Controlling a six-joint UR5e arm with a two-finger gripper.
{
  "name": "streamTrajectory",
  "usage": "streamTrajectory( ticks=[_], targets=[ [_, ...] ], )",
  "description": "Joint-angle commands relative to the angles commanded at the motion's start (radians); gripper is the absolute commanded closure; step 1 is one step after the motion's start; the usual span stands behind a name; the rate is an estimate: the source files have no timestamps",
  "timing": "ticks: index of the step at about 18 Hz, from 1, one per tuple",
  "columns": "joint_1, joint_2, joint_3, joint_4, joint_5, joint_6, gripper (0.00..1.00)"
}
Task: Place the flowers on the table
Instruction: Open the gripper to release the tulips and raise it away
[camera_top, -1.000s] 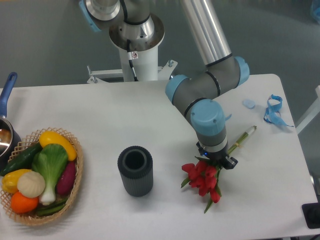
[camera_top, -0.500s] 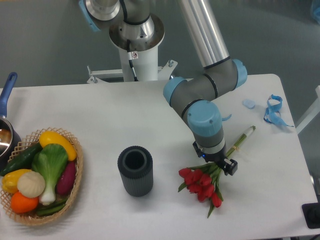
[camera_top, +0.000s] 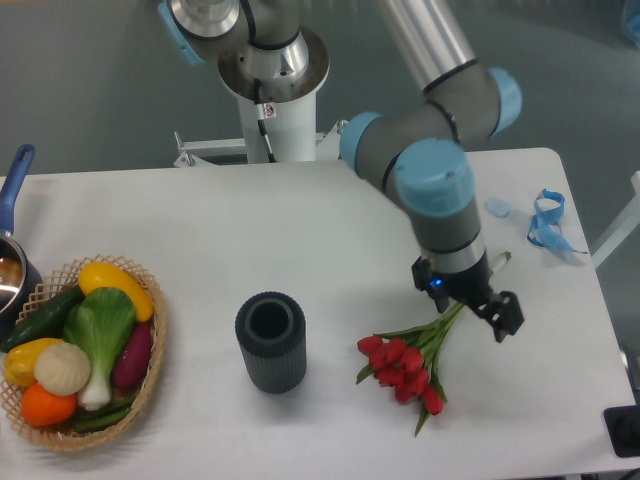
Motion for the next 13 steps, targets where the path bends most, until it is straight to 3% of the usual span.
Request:
streamTrajectory(
  ticks=[7, 10, 13],
  targets=[
    [0.132, 0.106, -0.001, -0.207, -0.106, 0.267, 0.0],
    [0.198, 0.141, -0.014, -0.258, -0.153, 0.4, 0.0],
    [0.244, 0.172, -0.046, -0.26, -0.205, 0.459, 0.0]
  ],
)
